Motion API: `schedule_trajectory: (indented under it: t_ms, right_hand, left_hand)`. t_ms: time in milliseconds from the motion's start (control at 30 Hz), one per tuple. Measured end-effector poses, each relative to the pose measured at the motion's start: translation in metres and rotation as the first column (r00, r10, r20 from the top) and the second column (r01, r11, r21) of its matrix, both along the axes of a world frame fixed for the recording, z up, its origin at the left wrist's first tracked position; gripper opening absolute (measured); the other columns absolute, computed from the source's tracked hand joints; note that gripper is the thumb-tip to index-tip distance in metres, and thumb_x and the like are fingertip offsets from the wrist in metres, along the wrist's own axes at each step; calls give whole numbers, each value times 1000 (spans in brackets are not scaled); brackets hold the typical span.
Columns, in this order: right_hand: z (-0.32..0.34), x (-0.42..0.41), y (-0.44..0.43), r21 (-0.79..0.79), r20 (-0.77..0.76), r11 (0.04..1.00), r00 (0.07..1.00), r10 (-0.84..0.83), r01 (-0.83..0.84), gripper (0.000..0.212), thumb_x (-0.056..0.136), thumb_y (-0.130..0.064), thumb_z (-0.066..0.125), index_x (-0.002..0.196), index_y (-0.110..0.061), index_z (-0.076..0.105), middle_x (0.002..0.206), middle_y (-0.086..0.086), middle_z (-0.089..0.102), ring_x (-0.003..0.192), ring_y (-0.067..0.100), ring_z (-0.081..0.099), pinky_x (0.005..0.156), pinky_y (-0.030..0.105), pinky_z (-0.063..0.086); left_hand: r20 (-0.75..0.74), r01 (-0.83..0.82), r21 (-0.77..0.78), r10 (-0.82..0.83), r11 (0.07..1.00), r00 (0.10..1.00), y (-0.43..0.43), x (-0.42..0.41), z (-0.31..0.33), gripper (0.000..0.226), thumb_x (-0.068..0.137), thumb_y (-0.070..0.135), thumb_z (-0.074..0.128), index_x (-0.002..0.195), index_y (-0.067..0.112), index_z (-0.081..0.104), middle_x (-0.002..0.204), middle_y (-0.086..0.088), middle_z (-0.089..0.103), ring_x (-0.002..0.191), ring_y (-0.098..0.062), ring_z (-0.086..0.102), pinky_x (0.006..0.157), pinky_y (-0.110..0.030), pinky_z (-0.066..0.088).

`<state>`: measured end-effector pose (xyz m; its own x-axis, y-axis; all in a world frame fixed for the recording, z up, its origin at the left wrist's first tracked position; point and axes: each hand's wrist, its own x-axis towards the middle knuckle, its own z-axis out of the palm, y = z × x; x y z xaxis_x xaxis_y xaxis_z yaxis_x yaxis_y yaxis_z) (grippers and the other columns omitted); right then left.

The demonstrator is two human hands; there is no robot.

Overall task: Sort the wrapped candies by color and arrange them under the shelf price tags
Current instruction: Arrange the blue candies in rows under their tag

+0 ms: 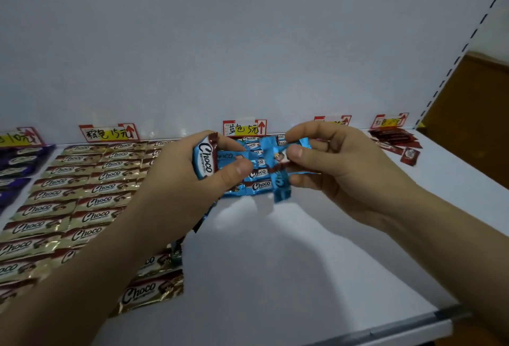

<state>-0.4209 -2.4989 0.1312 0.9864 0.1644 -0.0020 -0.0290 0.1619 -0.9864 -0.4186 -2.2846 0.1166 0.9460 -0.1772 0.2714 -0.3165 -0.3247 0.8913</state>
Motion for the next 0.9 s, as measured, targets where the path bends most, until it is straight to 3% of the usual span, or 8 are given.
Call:
schedule_trajectory:
  t_ms: [67, 233, 433, 533, 600, 700, 800, 900]
  right_hand:
    - [-1, -2, 15, 113, -48, 993, 998, -36, 41, 14, 86, 4, 65, 99, -2, 66, 81, 15, 71, 63, 17, 69, 55, 20, 58]
    - [-9, -4, 31, 87, -24, 986, 989, -144, 145, 13, 85, 4, 69, 96, -2, 68, 79, 16, 74, 62, 20, 71, 61, 22, 60]
    - [-15, -2, 23, 66, 5, 985, 987, -159, 158, 36, 77, -1, 75, 111, -5, 64, 87, 17, 76, 72, 23, 74, 59, 21, 58]
    - [-15, 8, -4, -94, 124, 962, 961, -245, 258, 40, 79, -4, 75, 116, -12, 62, 81, 8, 73, 76, 20, 73, 63, 24, 57]
    - [-17, 16, -29, -379, 220, 881, 952, -211, 283, 39, 88, -5, 72, 122, -21, 58, 83, 14, 71, 74, 18, 70, 64, 31, 56]
    - [-24, 27, -56, -741, 246, 637, 968, -38, 213, 33, 86, -15, 76, 112, -24, 58, 77, 10, 72, 75, 19, 71, 71, 39, 60]
    - [-38, 29, -69, -865, 244, 467, 967, 71, 184, 13, 86, -24, 76, 94, -31, 69, 71, -10, 69, 75, 4, 65, 68, 26, 54]
    - [-58, 27, -71, -885, 361, 381, 911, 199, 267, 27, 95, -31, 63, 121, -31, 71, 95, -20, 64, 90, 1, 56, 70, 10, 42]
  left_hand:
    - [8, 25, -20, -25, 999, 1000, -1, -1, 0, 37, 61, 49, 69, 91, 28, 66, 68, 18, 69, 55, 0, 64, 50, -12, 47]
    - [-12, 105, -82, -106, 991, 994, -2, -1, -2, 49, 56, 41, 77, 97, 18, 63, 67, 16, 70, 55, 0, 63, 52, -12, 48]
    - [44, 59, 49, -61, 997, 997, -5, -1, -10, 25, 77, 20, 81, 95, 22, 63, 80, 17, 71, 65, -2, 69, 52, -12, 50]
    - [-14, -14, -9, 14, 1000, 1000, -2, 1, -8, 18, 81, 16, 78, 92, 22, 65, 79, 6, 72, 73, -4, 72, 51, -15, 53]
    - [-34, -50, -55, 48, 997, 998, 0, 1, -5, 16, 82, 16, 77, 92, 21, 66, 80, 7, 71, 71, -2, 72, 49, -15, 51]
    - [-52, -67, -89, 62, 994, 997, -1, 1, -2, 16, 82, 16, 77, 91, 22, 66, 75, 15, 71, 67, -2, 71, 46, -14, 50]
    - [-61, -82, -80, 78, 993, 995, -1, 1, -2, 16, 82, 16, 77, 91, 24, 66, 83, 12, 70, 69, -3, 72, 47, -15, 51]
    - [-63, -106, -76, 102, 991, 993, -1, 2, -2, 16, 82, 16, 77, 92, 23, 66, 81, 11, 69, 64, 0, 70, 45, -14, 49]
